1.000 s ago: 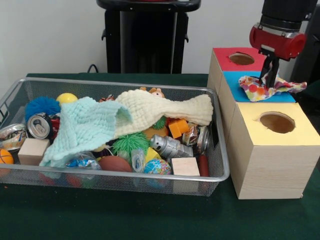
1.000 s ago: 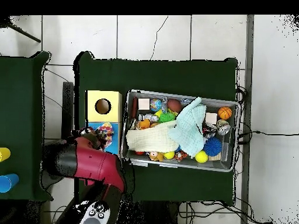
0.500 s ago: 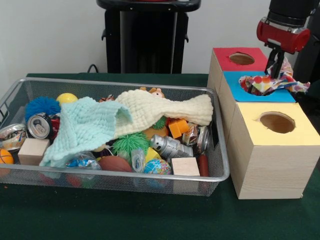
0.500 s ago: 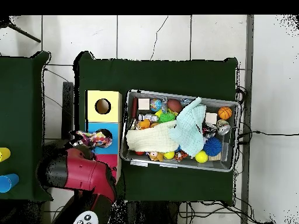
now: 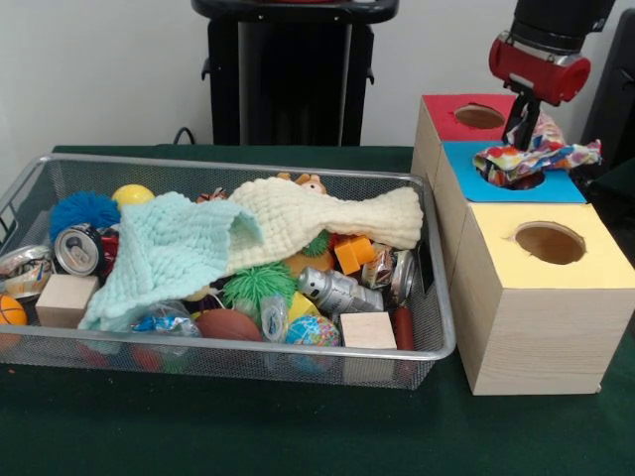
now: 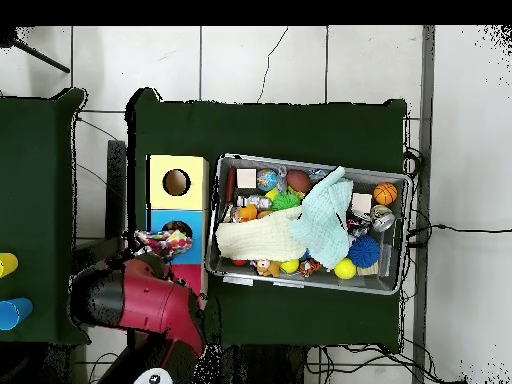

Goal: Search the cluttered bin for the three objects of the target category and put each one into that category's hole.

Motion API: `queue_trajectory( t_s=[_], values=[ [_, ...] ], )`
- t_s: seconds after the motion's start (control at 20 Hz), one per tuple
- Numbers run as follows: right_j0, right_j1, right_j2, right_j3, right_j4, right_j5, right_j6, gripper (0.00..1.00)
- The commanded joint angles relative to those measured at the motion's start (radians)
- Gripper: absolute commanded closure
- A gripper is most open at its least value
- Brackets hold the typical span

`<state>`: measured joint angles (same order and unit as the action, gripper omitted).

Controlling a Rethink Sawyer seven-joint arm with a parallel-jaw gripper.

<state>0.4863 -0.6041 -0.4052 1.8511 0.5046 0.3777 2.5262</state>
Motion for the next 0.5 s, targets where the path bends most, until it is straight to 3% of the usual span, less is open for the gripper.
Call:
queue_trajectory(
  t_s=[0.05, 0.5],
  values=[
    [-0.030, 0.060, -0.007, 0.082, -0.001, 0.019, 0.197, 1.00],
    [-0.073, 0.107, -0.029, 0.012, -0.022, -0.124, 0.153, 1.00]
  ],
)
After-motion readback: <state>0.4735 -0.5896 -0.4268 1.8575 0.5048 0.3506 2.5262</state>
